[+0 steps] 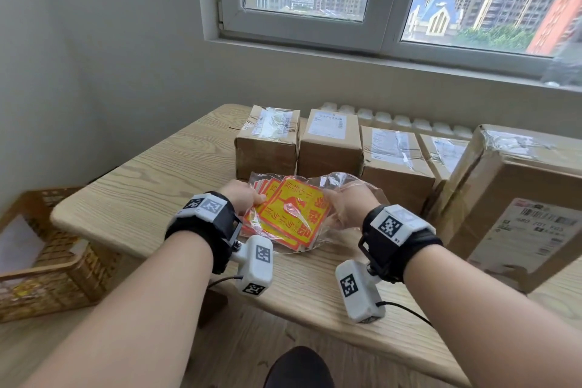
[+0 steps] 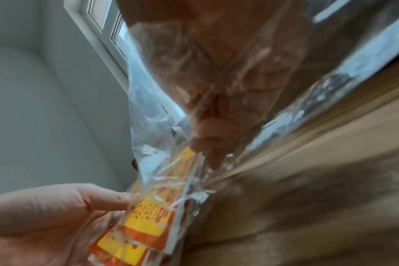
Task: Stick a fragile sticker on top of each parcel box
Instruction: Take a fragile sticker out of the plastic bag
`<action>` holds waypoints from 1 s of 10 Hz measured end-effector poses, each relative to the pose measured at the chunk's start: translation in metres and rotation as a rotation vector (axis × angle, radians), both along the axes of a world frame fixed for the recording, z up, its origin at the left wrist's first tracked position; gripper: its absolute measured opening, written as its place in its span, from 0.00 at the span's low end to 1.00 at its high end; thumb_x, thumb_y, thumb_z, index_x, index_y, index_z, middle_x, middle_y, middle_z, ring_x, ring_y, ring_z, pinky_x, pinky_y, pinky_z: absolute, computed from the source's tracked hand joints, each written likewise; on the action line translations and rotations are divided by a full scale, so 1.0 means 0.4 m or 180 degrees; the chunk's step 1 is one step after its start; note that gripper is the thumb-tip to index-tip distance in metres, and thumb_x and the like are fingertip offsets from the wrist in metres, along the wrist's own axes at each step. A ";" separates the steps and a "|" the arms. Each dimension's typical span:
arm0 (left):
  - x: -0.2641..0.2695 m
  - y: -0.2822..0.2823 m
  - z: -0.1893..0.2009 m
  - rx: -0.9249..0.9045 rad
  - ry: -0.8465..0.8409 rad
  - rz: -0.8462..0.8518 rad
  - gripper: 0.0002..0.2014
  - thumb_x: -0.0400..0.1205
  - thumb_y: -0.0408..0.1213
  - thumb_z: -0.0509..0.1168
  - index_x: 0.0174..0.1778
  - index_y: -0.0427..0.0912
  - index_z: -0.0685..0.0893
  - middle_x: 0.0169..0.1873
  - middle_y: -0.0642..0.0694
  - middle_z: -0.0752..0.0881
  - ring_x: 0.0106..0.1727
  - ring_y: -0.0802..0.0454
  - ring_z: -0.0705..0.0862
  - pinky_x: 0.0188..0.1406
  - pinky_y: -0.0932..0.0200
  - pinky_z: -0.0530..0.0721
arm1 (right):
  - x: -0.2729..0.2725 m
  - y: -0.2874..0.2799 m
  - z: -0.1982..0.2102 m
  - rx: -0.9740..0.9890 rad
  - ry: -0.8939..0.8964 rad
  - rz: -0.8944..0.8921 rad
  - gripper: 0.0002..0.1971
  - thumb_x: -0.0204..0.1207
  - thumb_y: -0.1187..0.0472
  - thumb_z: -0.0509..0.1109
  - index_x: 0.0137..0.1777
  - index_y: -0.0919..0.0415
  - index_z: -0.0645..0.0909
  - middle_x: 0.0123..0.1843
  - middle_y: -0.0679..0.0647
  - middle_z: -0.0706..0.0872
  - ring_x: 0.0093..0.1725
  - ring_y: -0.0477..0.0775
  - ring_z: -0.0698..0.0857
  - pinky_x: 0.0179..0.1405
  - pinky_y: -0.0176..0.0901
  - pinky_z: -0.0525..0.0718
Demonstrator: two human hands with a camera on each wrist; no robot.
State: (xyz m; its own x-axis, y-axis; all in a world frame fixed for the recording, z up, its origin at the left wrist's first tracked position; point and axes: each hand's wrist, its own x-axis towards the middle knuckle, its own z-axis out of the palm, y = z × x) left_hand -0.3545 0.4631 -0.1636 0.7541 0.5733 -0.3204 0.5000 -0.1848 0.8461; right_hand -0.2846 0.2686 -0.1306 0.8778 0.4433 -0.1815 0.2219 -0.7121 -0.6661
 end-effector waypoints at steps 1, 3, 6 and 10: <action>0.009 0.004 -0.001 0.0185 0.0177 0.0141 0.20 0.78 0.31 0.69 0.64 0.25 0.79 0.61 0.28 0.83 0.63 0.33 0.83 0.60 0.46 0.82 | 0.004 0.002 0.004 0.0535 0.0344 -0.0364 0.12 0.80 0.58 0.67 0.41 0.64 0.87 0.42 0.63 0.92 0.44 0.62 0.90 0.50 0.55 0.89; 0.014 0.008 0.007 0.0996 0.0814 0.0198 0.21 0.81 0.38 0.68 0.64 0.27 0.79 0.62 0.34 0.84 0.63 0.39 0.83 0.58 0.52 0.78 | 0.023 -0.029 0.015 0.0556 0.0577 -0.0355 0.04 0.78 0.67 0.70 0.43 0.66 0.82 0.31 0.64 0.88 0.27 0.55 0.86 0.45 0.50 0.90; 0.024 -0.024 0.008 0.1607 0.1087 0.0235 0.13 0.82 0.40 0.64 0.37 0.32 0.79 0.46 0.36 0.86 0.51 0.39 0.83 0.52 0.53 0.79 | 0.021 -0.123 0.132 0.0638 -0.0690 -0.0744 0.08 0.76 0.62 0.62 0.44 0.51 0.82 0.45 0.53 0.87 0.46 0.56 0.87 0.49 0.47 0.85; 0.043 -0.254 0.345 0.0700 -0.1505 -0.0930 0.10 0.77 0.42 0.72 0.53 0.47 0.88 0.50 0.51 0.88 0.54 0.55 0.84 0.53 0.60 0.78 | -0.025 -0.242 0.305 0.1418 -0.1322 -0.0361 0.10 0.71 0.55 0.77 0.30 0.44 0.85 0.36 0.44 0.89 0.40 0.49 0.90 0.39 0.44 0.89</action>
